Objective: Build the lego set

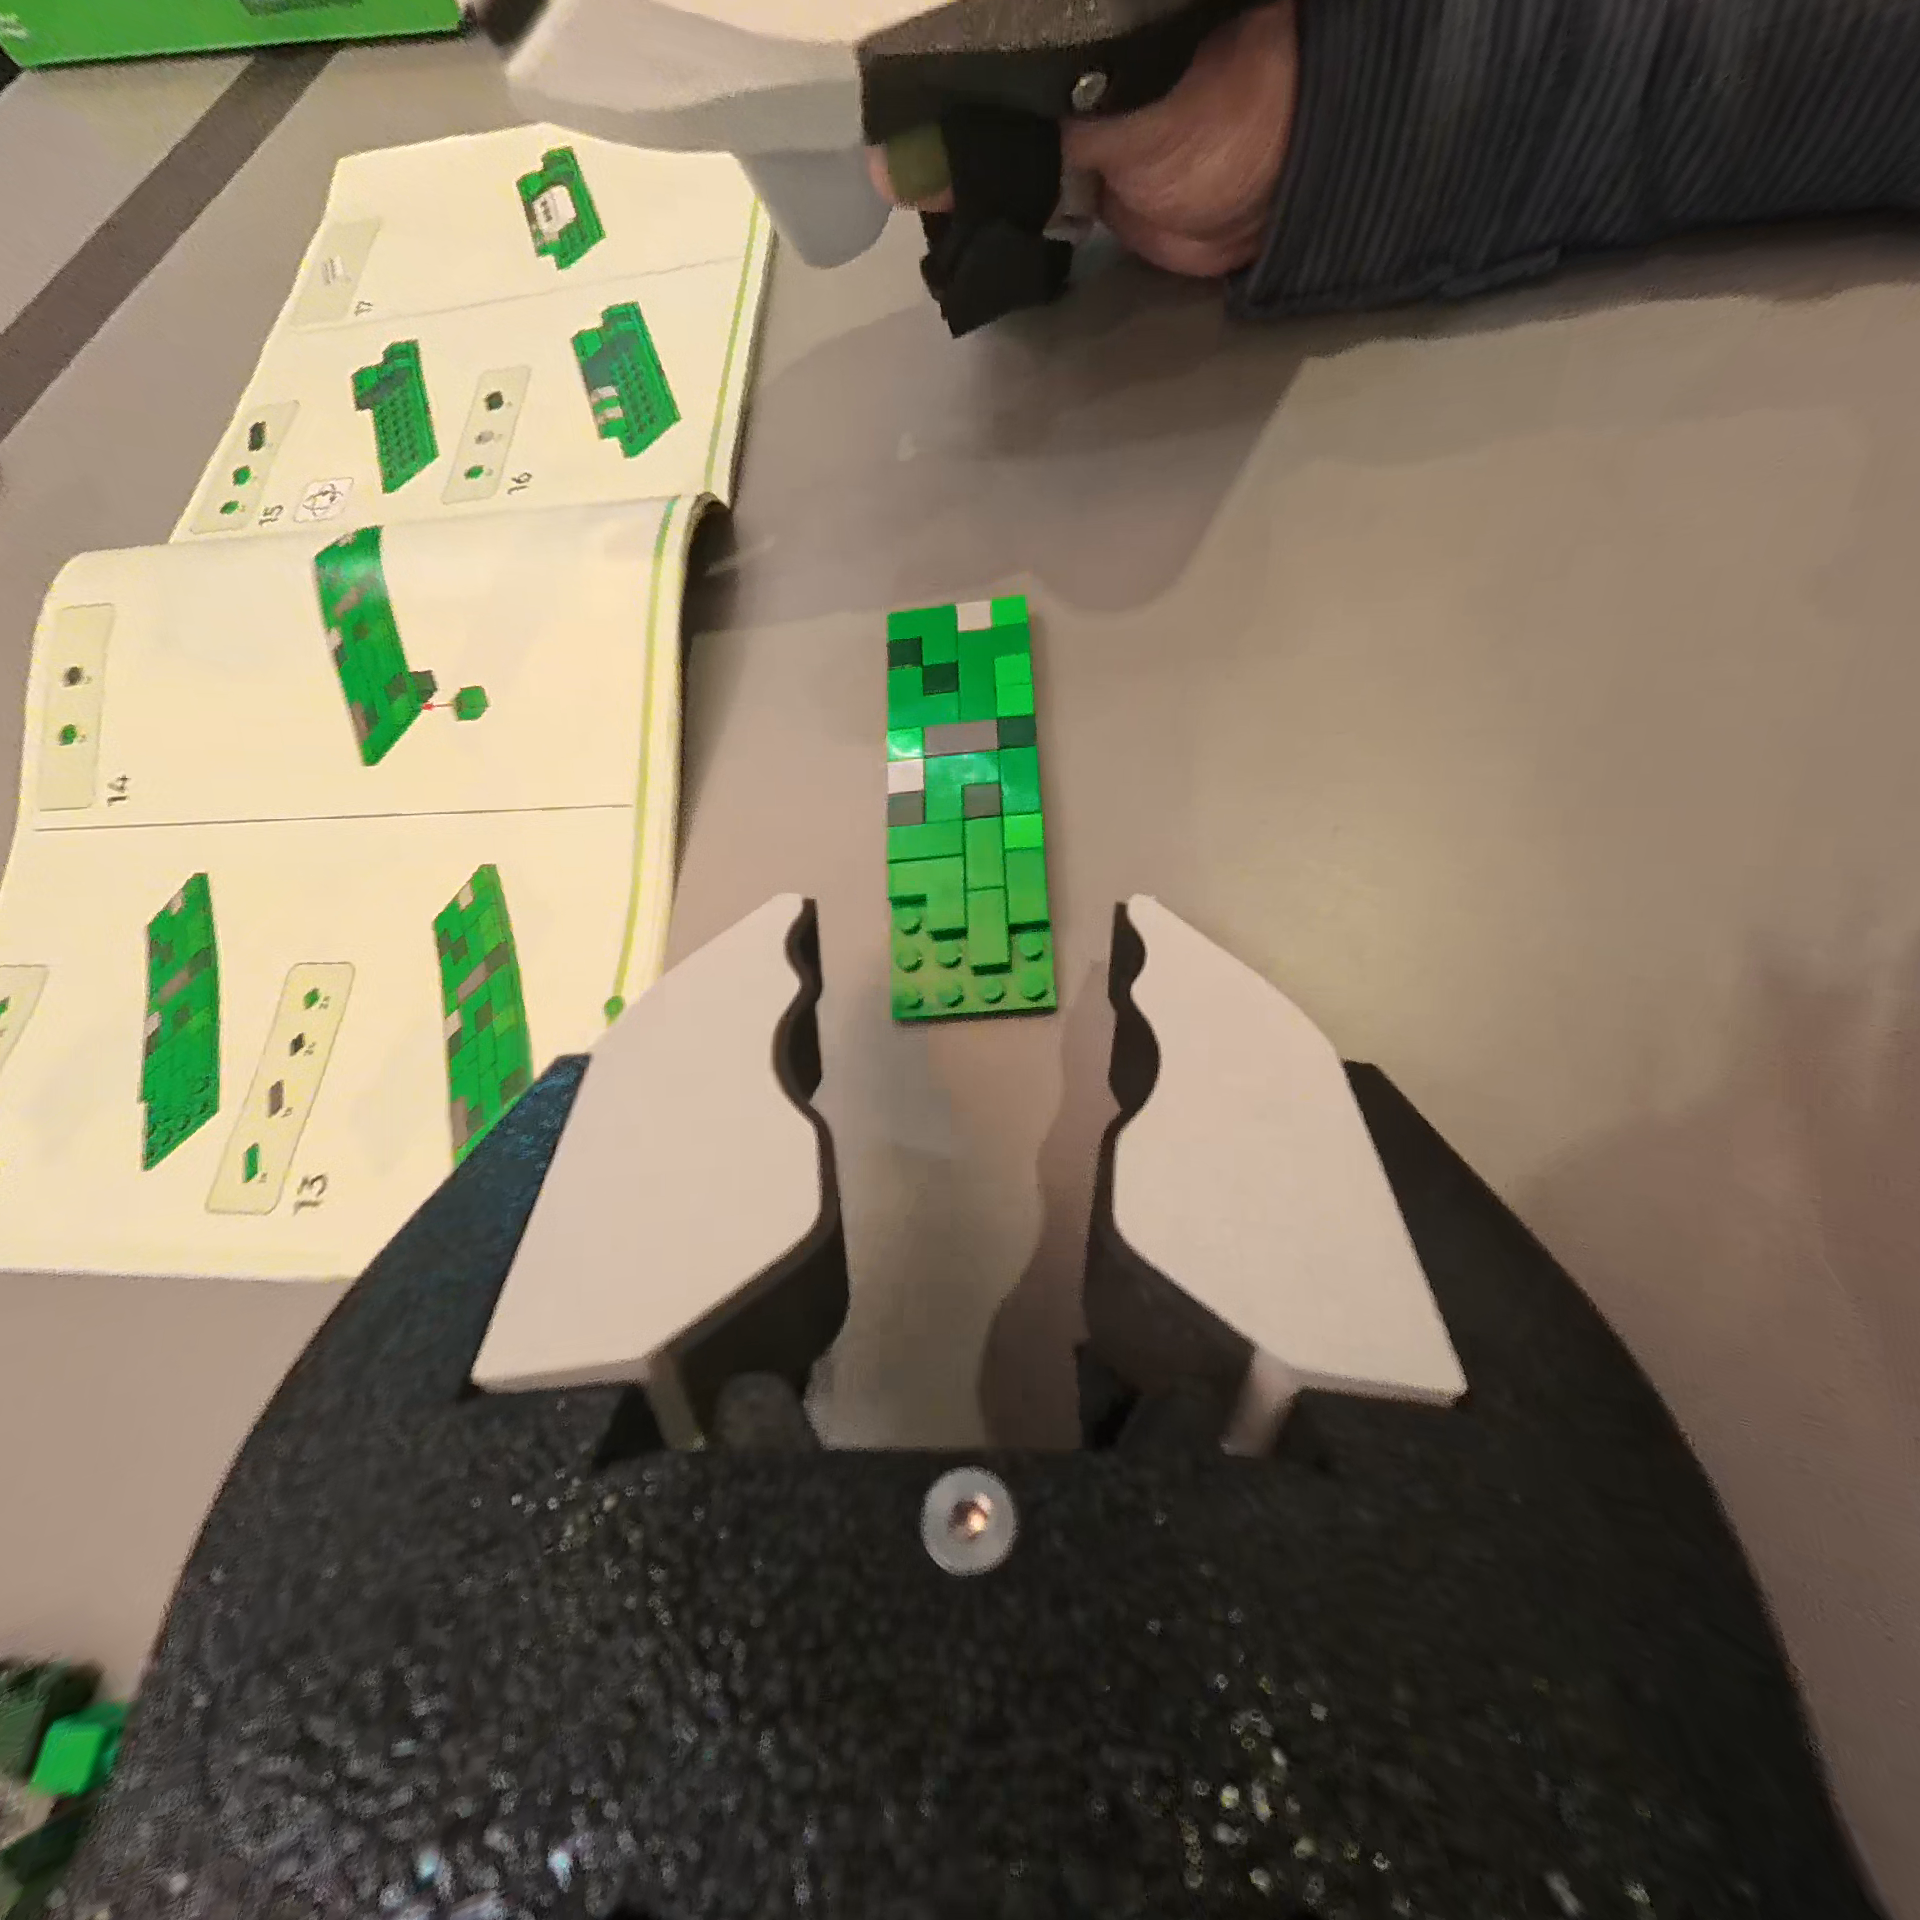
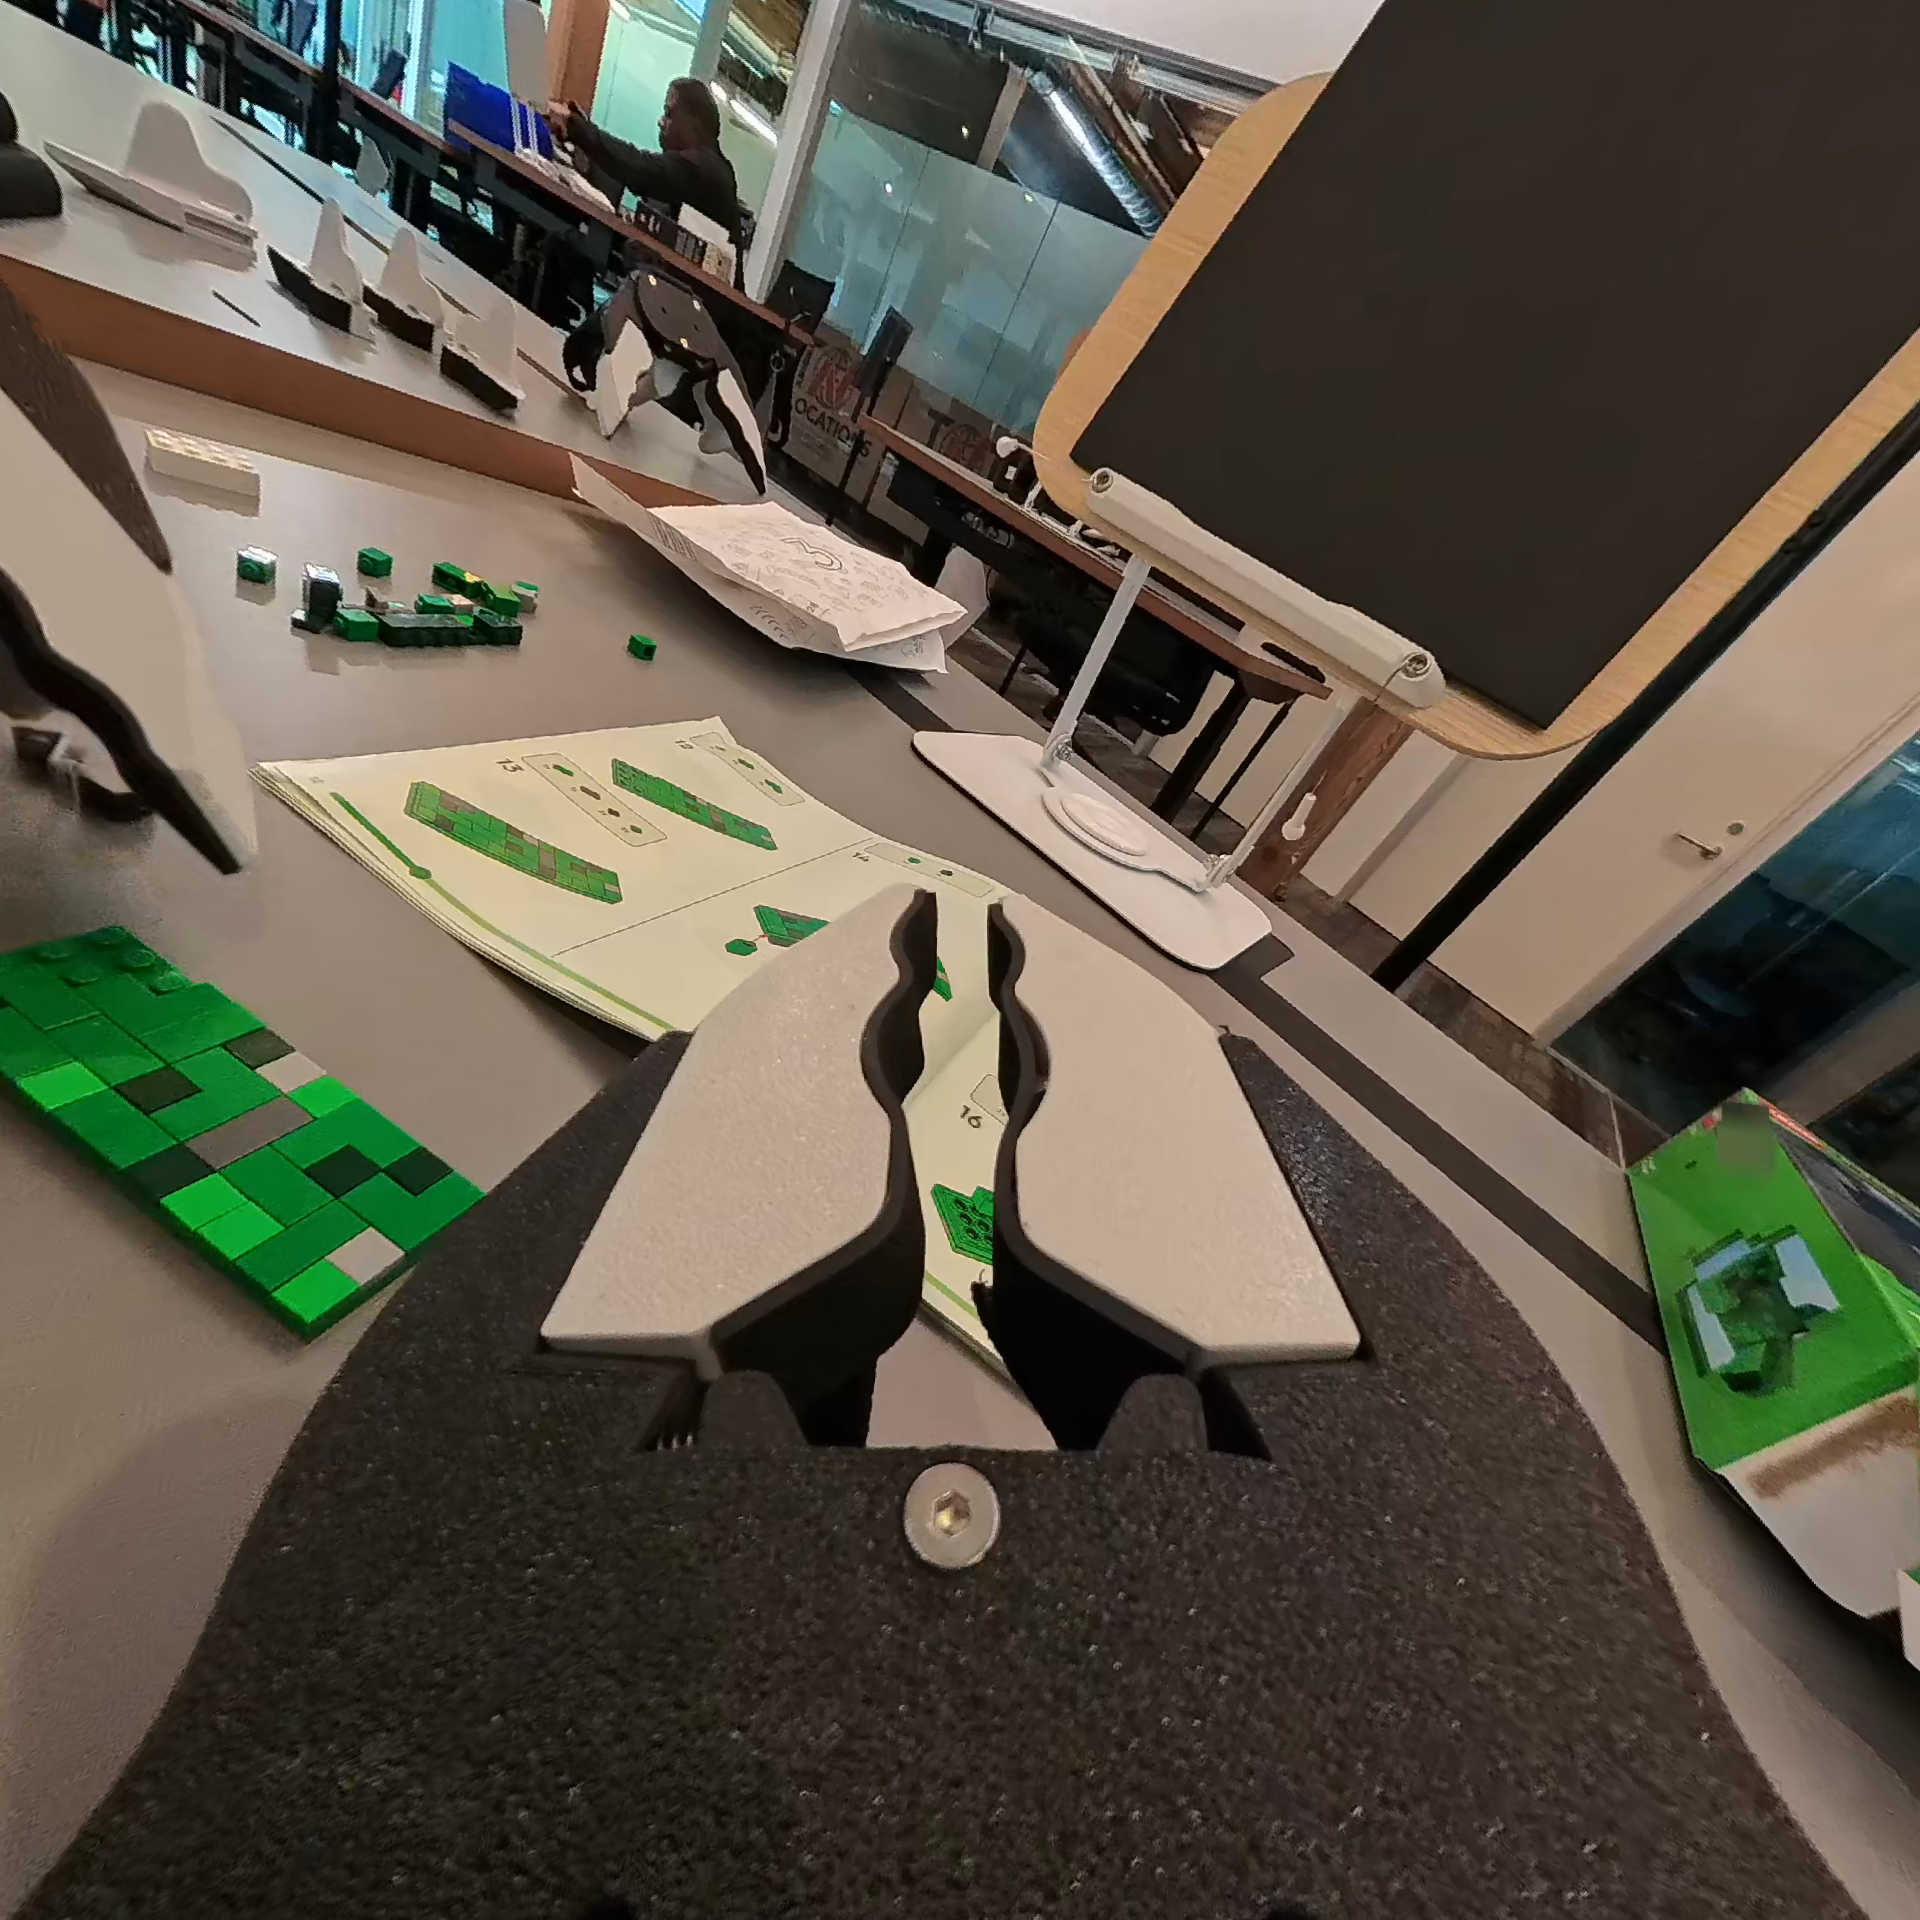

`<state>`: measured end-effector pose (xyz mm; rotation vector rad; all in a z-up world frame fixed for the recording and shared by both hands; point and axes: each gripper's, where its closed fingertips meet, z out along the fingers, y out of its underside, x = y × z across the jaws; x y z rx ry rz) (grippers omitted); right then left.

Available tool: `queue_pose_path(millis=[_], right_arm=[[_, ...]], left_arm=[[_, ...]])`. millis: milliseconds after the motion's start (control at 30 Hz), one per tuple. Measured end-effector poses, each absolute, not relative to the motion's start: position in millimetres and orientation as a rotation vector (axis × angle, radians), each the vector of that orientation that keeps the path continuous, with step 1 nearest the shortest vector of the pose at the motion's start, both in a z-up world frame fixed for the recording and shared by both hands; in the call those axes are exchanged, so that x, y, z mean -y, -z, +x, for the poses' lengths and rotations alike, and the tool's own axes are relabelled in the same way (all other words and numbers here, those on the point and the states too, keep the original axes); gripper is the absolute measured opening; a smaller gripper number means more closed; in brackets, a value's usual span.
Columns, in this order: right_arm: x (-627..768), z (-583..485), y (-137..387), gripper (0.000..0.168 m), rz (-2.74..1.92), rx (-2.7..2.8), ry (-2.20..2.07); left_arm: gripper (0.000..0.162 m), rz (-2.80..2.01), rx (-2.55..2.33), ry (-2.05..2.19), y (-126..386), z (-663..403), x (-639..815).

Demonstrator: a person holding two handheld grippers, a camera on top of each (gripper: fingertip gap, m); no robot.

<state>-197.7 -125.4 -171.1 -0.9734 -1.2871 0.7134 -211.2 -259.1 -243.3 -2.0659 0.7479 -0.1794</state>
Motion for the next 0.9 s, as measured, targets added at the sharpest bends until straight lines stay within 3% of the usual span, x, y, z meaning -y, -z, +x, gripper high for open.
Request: queue_pose_path(millis=[433, 733, 900], right_arm=[[125, -196, 171, 0.008, -0.973, 1.286, -0.711], [124, -198, 172, 0.008, -0.988, 1.293, -0.730], [125, -198, 174, 0.008, -0.979, 1.308, -0.718]], left_arm=[[0.036, -1.935, -0.106, -0.291, 181, -394, 295], [0.033, -2.262, -0.032, -0.069, 231, -425, 329], [0.031, -2.316, -0.064, -0.055, 234, -429, 347]])
